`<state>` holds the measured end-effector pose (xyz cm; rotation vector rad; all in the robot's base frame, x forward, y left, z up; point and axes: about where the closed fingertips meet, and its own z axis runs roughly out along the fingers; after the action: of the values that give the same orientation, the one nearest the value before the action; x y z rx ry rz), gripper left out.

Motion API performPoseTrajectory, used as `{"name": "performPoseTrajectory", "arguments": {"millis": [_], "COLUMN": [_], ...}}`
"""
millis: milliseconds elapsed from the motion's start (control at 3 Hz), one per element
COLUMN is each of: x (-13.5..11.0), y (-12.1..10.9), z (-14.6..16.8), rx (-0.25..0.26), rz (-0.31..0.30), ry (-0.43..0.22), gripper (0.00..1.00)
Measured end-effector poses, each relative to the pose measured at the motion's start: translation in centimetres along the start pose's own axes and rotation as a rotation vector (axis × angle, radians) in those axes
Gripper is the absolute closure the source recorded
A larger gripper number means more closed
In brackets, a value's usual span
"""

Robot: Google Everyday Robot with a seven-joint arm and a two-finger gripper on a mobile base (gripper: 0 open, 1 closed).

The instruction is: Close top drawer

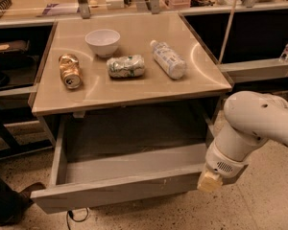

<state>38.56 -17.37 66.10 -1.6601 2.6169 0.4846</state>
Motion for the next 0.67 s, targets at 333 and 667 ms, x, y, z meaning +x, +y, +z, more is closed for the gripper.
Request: {"name": "performPoseTrajectory", "arguments": {"millis": [333, 667], "x": [0.00, 0.00], "y": [0.00, 0.00], "z": [0.00, 0.00], "rx": [0.000, 0.000], "rz": [0.000, 0.000], "ry": [0.000, 0.000], "gripper": [0.64, 0.40]}}
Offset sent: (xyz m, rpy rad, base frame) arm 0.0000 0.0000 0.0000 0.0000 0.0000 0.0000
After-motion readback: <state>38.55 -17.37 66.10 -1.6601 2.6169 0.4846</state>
